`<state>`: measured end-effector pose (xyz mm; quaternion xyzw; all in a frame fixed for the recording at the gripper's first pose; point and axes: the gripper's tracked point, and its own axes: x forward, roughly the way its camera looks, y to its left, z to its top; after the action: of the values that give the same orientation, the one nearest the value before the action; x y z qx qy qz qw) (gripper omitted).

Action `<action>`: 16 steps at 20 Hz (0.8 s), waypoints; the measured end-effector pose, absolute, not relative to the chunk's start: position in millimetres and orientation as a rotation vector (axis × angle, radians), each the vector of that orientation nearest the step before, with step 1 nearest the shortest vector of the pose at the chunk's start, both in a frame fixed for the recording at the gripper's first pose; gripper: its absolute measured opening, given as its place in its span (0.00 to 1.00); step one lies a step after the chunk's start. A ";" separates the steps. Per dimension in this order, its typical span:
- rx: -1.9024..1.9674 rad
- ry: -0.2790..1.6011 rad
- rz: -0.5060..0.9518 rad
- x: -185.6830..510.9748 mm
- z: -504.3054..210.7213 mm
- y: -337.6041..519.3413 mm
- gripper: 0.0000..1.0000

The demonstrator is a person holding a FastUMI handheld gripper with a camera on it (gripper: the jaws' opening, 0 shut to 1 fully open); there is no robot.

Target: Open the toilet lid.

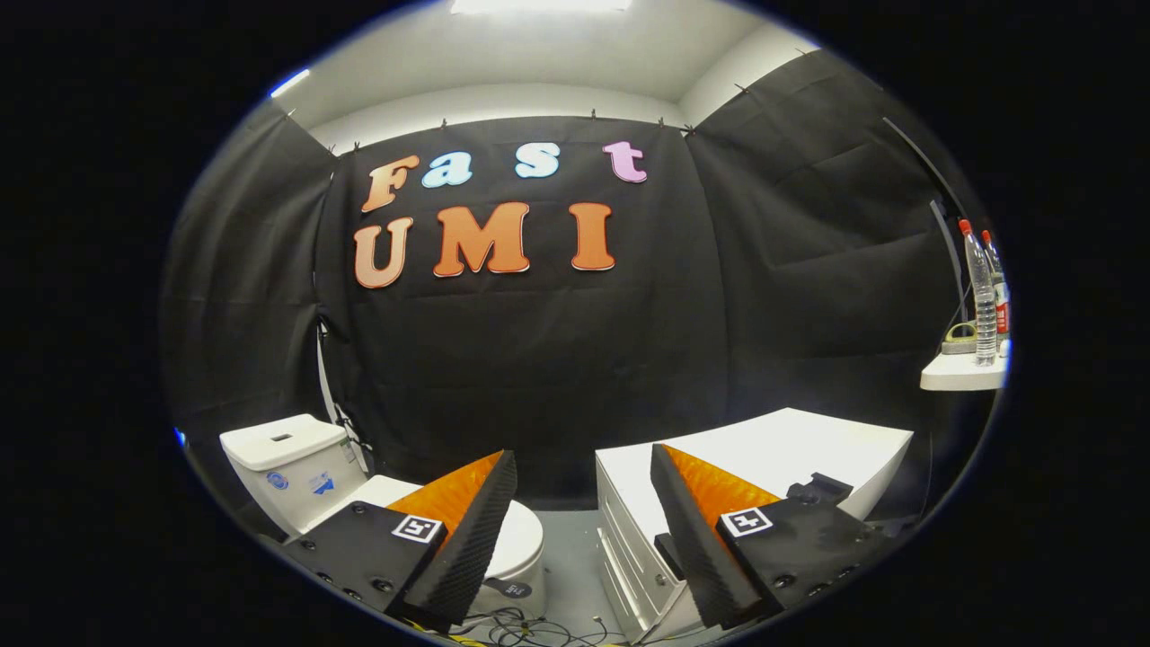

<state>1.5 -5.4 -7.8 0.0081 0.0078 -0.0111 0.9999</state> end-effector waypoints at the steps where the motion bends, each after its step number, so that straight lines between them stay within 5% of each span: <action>1: 0.009 0.014 -0.028 1.5 -6.7 -6.5 0.97; 8: 0.048 -0.089 0.035 19.7 33.5 44.9 0.98; 16: 0.208 -0.019 0.001 66.5 -36.7 88.3 0.98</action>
<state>66.5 88.3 -36.7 0.1036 -0.0094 0.0006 0.9946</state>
